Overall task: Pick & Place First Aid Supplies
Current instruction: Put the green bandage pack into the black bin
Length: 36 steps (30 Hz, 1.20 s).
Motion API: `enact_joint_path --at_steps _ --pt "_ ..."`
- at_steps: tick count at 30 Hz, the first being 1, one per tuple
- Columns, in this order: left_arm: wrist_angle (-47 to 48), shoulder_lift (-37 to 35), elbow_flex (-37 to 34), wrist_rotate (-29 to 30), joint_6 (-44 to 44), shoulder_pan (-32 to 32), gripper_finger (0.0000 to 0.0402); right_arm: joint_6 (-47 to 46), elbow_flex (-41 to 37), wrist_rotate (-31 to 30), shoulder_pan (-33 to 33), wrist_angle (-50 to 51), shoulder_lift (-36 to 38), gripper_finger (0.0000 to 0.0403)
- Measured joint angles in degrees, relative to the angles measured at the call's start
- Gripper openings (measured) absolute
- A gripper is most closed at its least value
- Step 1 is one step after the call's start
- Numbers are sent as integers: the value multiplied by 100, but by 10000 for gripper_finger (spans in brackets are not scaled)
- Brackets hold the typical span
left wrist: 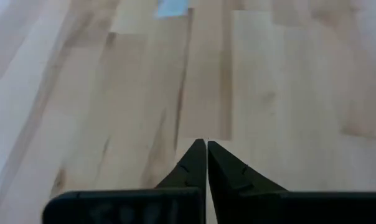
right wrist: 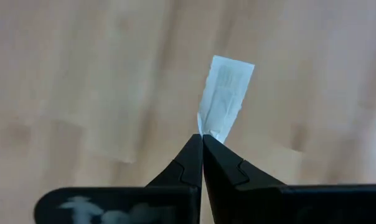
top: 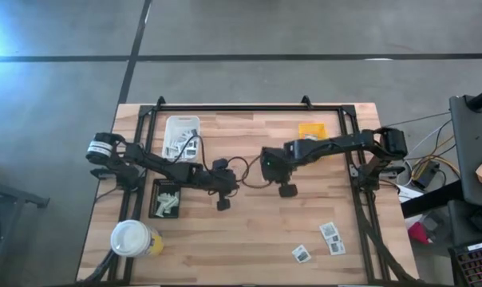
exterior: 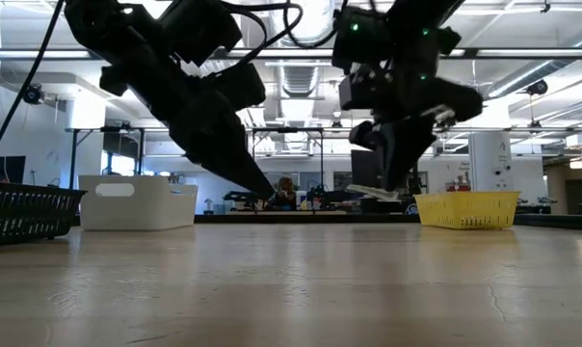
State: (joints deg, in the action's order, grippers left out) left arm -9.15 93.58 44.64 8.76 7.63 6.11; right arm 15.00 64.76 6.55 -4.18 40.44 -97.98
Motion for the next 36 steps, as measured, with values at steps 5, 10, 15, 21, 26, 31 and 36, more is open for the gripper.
enact_joint_path --at_steps 5,10,15,21,26,31,36 --pt "-70 0 0 -187 -238 18 47 -2 -278 374 347 -96 10 8" --pt "-417 0 0 -219 -451 61 87 -6 -629 1138 521 -455 16 8" --pt "-1091 0 0 -427 -820 115 116 -7 -831 1604 554 -967 42 8" --pt "-1359 0 0 -479 -1319 250 124 39 -868 1930 557 -1684 53 8" --pt "-1379 0 0 -477 -1460 324 124 41 -863 1942 552 -2209 161 8" --pt "-1591 0 0 -477 -1609 328 124 40 -862 1949 549 -2572 338 8" --pt "-1855 0 0 -481 -1821 328 124 39 -844 1949 548 -2644 459 8"
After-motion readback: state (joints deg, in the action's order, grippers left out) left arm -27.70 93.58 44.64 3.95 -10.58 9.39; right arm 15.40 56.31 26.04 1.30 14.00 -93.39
